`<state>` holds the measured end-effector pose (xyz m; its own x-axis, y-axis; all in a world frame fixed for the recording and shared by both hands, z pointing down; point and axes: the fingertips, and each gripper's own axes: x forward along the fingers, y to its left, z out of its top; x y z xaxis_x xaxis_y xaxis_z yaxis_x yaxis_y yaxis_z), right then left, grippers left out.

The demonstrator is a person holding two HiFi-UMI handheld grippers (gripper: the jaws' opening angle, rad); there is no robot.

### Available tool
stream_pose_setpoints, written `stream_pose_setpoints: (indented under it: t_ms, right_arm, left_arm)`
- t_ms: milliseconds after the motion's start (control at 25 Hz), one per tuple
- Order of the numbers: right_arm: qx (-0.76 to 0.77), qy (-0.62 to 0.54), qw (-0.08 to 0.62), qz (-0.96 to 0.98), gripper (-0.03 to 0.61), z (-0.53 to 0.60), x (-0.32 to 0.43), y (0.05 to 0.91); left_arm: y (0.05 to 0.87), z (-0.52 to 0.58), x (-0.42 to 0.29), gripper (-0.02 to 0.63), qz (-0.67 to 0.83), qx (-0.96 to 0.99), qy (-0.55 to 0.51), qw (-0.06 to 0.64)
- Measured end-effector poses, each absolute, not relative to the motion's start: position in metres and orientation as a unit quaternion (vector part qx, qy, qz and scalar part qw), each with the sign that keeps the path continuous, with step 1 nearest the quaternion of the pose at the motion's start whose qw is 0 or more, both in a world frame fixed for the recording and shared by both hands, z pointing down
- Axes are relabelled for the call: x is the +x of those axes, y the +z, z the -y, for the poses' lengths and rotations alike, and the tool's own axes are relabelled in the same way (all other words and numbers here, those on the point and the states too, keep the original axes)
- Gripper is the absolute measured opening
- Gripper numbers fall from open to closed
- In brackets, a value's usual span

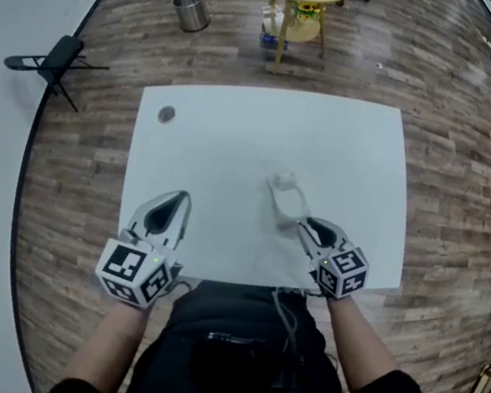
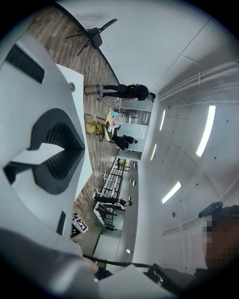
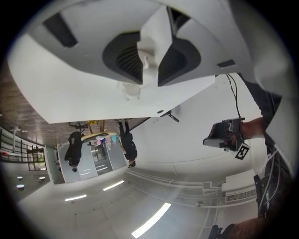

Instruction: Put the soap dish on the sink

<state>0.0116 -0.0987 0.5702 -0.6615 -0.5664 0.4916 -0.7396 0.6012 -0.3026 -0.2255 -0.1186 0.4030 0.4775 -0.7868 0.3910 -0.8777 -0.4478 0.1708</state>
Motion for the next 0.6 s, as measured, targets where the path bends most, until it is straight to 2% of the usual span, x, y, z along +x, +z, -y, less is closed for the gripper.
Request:
stream_pose_setpoints:
  t_ms: [600]
  right_arm:
    - [0.417, 0.207, 0.109, 0.878, 0.112, 0.114, 0.029, 0.506]
  left_arm:
    - [0.399, 0.12, -0.214, -0.011, 0.491, 0.846, 0.12, 0.168]
